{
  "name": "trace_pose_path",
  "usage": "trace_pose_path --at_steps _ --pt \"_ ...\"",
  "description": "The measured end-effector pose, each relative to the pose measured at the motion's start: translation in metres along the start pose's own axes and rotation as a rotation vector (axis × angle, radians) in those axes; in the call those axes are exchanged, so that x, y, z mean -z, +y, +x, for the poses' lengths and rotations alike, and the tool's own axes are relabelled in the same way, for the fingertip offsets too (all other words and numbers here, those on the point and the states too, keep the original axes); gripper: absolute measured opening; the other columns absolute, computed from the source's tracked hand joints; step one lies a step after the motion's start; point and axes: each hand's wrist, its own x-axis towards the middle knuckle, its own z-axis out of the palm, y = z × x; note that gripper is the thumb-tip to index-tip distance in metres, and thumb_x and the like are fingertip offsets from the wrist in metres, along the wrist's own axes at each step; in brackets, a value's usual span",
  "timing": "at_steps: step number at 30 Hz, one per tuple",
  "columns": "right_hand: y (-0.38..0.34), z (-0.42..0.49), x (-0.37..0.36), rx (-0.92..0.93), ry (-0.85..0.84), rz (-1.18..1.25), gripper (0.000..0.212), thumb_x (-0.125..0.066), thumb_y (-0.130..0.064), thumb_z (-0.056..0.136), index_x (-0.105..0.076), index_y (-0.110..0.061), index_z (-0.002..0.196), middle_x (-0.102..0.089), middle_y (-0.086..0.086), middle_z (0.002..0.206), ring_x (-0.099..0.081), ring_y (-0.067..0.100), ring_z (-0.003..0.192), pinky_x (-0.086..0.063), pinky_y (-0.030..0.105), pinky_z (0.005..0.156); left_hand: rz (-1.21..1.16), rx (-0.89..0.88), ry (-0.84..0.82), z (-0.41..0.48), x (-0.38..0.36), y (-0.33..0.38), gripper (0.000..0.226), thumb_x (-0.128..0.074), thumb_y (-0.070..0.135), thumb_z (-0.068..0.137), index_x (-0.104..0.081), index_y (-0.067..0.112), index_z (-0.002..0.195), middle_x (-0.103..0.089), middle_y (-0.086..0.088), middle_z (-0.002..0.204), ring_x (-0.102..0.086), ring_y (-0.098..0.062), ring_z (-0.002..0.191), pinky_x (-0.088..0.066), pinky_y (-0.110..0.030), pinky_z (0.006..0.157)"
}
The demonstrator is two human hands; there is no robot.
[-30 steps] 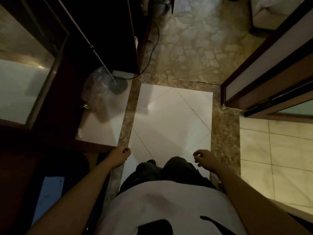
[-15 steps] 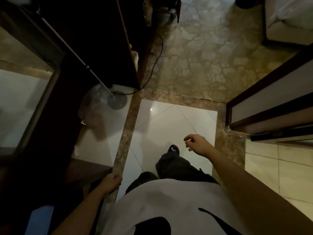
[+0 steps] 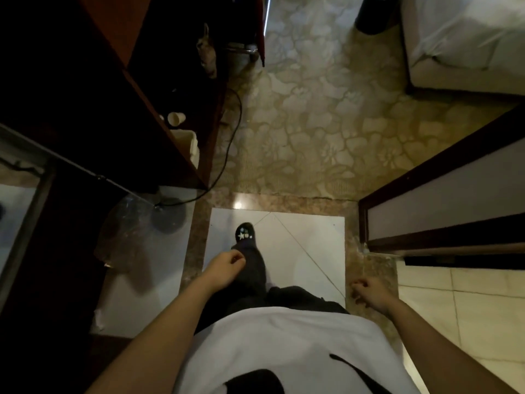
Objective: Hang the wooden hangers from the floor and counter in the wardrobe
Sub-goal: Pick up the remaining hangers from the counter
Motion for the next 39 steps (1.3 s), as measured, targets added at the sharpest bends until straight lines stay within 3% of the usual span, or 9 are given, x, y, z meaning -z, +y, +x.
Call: trace_pose_path --at_steps 6,10,17,22,27,31,34,36,39 --pt "-0.095 0.065 0.038 0.018 -0.002 0.064 0.027 -0.041 -0.006 0.096 -0.057 0.006 0.114 -0.058 0.015 0.094 -0.054 0.014 0.072 -0.042 0.016 0.053 0.042 0.105 0.004 0.067 0.07 0.006 0.015 -0.048 0.016 0.094 -0.06 0.014 0.087 -0.062 -0.012 0.094 -0.057 -0.024 0.087 -0.045 -0.033 0.08" --pt "-0.191 0.101 0.062 0.152 -0.034 -0.007 0.025 -0.043 -0.015 0.096 -0.06 -0.002 0.109 -0.063 0.013 0.095 -0.06 0.022 0.08 -0.045 0.022 0.061 0.037 0.21 0.042 0.107 0.133 -0.006 0.018 -0.05 0.014 0.094 -0.061 0.001 0.098 -0.064 -0.024 0.104 -0.06 -0.033 0.093 -0.048 -0.041 0.088" --pt "-0.33 0.144 0.116 0.363 -0.046 -0.01 0.028 -0.043 -0.013 0.095 -0.059 -0.002 0.116 -0.065 0.022 0.103 -0.062 0.035 0.096 -0.05 0.047 0.089 -0.022 0.187 0.135 0.171 0.22 0.046 0.017 -0.048 0.011 0.094 -0.061 -0.001 0.092 -0.061 -0.019 0.085 -0.054 -0.027 0.079 -0.048 -0.044 0.082" --pt "-0.361 0.187 0.169 0.35 -0.086 -0.045 0.027 -0.044 -0.012 0.096 -0.061 -0.003 0.114 -0.065 0.019 0.103 -0.061 0.032 0.097 -0.049 0.038 0.084 -0.033 0.172 0.091 0.213 0.224 0.108 0.016 -0.048 0.012 0.095 -0.06 0.004 0.1 -0.06 -0.012 0.092 -0.058 -0.028 0.094 -0.048 -0.041 0.09" --pt "-0.359 0.249 0.244 0.273 -0.103 -0.117 0.021 -0.044 -0.009 0.095 -0.063 -0.003 0.096 -0.06 0.017 0.082 -0.053 0.02 0.074 -0.047 0.041 0.075 -0.068 0.217 0.069 0.264 0.209 0.189 0.019 -0.046 0.013 0.095 -0.053 0.011 0.077 -0.054 -0.01 0.076 -0.05 -0.02 0.071 -0.044 -0.032 0.068" --pt "-0.366 0.295 0.327 0.213 -0.116 -0.192 0.03 -0.039 -0.006 0.096 -0.056 0.013 0.111 -0.054 0.015 0.08 -0.048 0.015 0.064 -0.041 0.015 0.053 -0.122 0.162 0.047 0.309 0.19 0.287 0.017 -0.045 0.015 0.096 -0.053 0.01 0.081 -0.055 -0.009 0.078 -0.052 -0.02 0.075 -0.043 -0.03 0.069" --pt "-0.375 0.327 0.38 0.198 -0.094 -0.211 0.027 -0.041 -0.008 0.096 -0.061 0.008 0.105 -0.058 0.016 0.084 -0.053 0.022 0.073 -0.05 0.029 0.067 -0.136 0.086 0.02 0.339 0.175 0.363 0.016 -0.046 0.016 0.096 -0.059 0.008 0.091 -0.058 -0.009 0.087 -0.054 -0.019 0.085 -0.044 -0.028 0.076" --pt "-0.388 0.346 0.411 0.207 -0.108 -0.227 0.026 -0.042 -0.011 0.096 -0.062 0.003 0.103 -0.059 0.015 0.086 -0.055 0.025 0.079 -0.051 0.042 0.079 -0.14 0.02 0.043 0.356 0.171 0.407 0.022 -0.046 0.015 0.096 -0.06 0.001 0.106 -0.057 -0.009 0.092 -0.052 -0.017 0.087 -0.039 -0.024 0.067" --pt "-0.412 0.37 0.44 0.225 -0.135 -0.264 0.026 -0.04 -0.011 0.097 -0.061 0.005 0.104 -0.058 0.016 0.088 -0.054 0.026 0.081 -0.049 0.036 0.075 -0.179 0.005 0.069 0.374 0.17 0.448 0.026 -0.046 0.016 0.096 -0.059 0.002 0.114 -0.06 -0.009 0.099 -0.053 -0.014 0.091 -0.037 -0.019 0.074"
